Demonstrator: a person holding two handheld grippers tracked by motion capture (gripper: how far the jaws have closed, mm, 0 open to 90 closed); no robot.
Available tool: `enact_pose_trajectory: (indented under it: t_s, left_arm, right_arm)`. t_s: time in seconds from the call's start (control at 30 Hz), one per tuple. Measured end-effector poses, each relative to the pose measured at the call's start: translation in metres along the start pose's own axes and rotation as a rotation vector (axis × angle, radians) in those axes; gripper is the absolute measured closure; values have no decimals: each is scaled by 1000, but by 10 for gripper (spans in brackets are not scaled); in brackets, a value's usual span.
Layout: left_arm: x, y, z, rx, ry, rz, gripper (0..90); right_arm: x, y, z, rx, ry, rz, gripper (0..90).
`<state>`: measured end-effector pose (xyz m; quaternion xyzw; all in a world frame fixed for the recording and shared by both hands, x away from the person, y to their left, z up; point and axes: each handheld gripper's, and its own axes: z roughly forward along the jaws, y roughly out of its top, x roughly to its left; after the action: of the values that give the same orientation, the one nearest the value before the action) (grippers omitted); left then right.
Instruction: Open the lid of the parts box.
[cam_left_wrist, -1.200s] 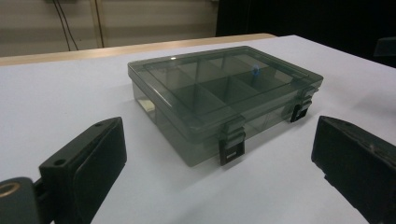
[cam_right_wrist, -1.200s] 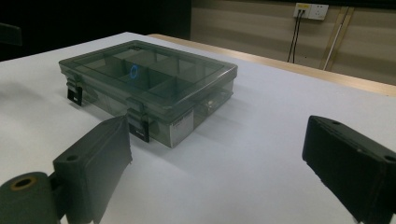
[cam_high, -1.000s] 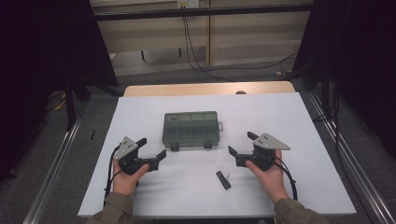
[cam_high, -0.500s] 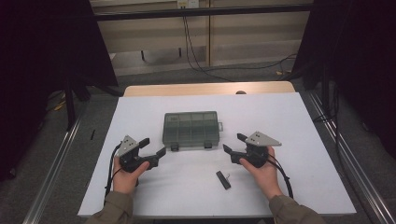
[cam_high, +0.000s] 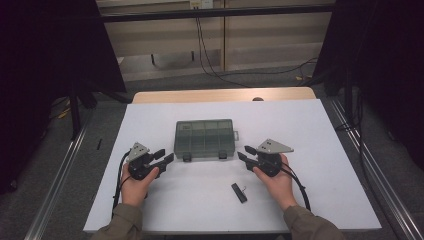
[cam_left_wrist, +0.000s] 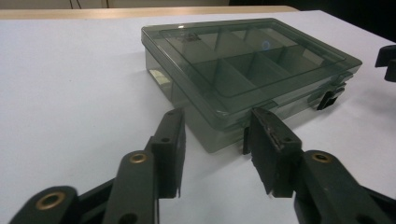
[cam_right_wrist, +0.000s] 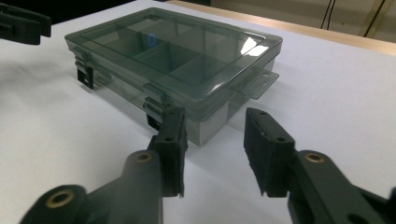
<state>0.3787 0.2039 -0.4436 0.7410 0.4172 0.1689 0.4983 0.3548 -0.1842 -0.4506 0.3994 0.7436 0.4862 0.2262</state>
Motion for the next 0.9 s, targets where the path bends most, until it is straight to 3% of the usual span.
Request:
enact_pose_trajectory:
  t_s: [0.3,0.5,0.77,0.87,0.9]
  left_arm:
    - [3,4,7,28,-15,-7,728]
    - [6,12,11,53,-36,18,823]
    - [11,17,19,44,-30,6,867]
    - [9,19,19,51,-28,22,887]
    - [9,19,19,49,-34,21,893]
  right_arm:
    - [-5,2,3,9,13,19,775]
    - [-10,0,8,22,18,34,834]
    - [-16,2,8,49,29,49,900]
    - [-16,7,7,60,19,11,900]
    - [-16,12,6,35,37,45,900]
